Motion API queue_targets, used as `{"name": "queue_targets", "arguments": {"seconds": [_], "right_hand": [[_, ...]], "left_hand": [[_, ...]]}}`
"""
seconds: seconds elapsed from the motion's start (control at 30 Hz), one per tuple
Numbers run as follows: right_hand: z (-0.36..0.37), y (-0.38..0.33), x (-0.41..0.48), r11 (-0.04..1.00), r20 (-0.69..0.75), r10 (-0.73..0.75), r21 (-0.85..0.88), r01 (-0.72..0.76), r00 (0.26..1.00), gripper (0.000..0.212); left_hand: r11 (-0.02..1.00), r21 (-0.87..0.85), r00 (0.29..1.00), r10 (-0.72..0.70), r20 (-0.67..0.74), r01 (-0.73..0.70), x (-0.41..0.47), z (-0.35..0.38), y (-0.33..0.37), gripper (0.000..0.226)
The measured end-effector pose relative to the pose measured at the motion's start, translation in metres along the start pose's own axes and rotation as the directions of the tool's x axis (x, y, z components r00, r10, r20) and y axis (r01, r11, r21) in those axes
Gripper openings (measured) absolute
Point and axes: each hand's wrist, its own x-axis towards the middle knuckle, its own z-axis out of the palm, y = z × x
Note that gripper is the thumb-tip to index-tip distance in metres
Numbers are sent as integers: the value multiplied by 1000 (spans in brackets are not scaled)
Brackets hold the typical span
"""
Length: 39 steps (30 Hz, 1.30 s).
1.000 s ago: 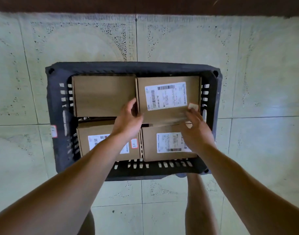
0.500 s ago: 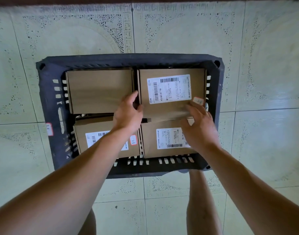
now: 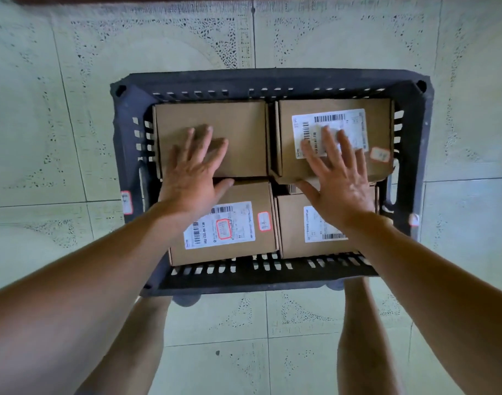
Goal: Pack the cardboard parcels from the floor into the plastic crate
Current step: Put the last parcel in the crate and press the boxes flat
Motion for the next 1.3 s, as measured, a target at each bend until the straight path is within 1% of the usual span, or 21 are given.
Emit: {"name": "queue_targets", "arguments": {"seconds": [0.1,0.27,0.37,0.47,0.57,0.63,0.7,0.73,0.8,0.87,0.93,0.97,1.03,1.13,1.23,1.3], "right_hand": [[6,-2,-3,1000,-25,19,-17,-19,999,74],[22,-14,-10,999,-75,1,-51,-5,997,70],[26,-13,-14,999,-90,10,-37,-14,996,70],[22,-6,-16,1000,-114,-20,-1,20,993,72],[18,3,-25,999,-146,-47,16,50,988,72],[21,10,-43,994,-230,-27,101,52,973,63],[31,18,-68,979,-357,2,193,72,934,47],[39,21,-82,976,-390,20,205,66,921,41],[54,24,-104,974,-389,71,226,21,918,37],[61,21,-115,965,-326,137,259,-51,936,41],[64,19,-117,950,-138,210,264,-169,968,60],[65,19,-116,935,-35,253,267,-235,967,70],[68,15,-110,890,125,329,290,-351,936,83],[71,6,-102,845,225,382,307,-437,896,87],[68,-7,-94,812,295,383,343,-471,875,82],[66,-13,-91,802,314,386,351,-484,868,82]], "left_hand": [[1000,10,999,8,-39,-7,-5,8,-1,72],[998,43,999,36,-14,-36,-26,21,-8,81],[1000,21,999,15,-40,-14,-24,23,-2,80],[999,-15,993,31,-115,-33,-28,25,1,77],[991,-34,971,123,-207,-133,-48,32,5,72],[988,-37,959,137,-249,-150,-62,39,7,69],[993,-41,968,94,-233,-107,-73,45,6,77],[995,-30,975,85,-207,-93,-77,48,6,84],[996,11,985,89,-150,-88,-84,54,5,96],[997,40,989,75,-124,-71,-86,57,7,101],[997,57,990,65,-123,-59,-84,56,10,101],[996,65,989,68,-128,-60,-84,57,11,100],[995,77,988,72,-137,-62,-85,59,11,100],[995,83,988,65,-142,-53,-86,62,13,100],[995,86,988,57,-140,-45,-86,61,15,99],[995,86,988,65,-141,-53,-85,62,15,98]]}}
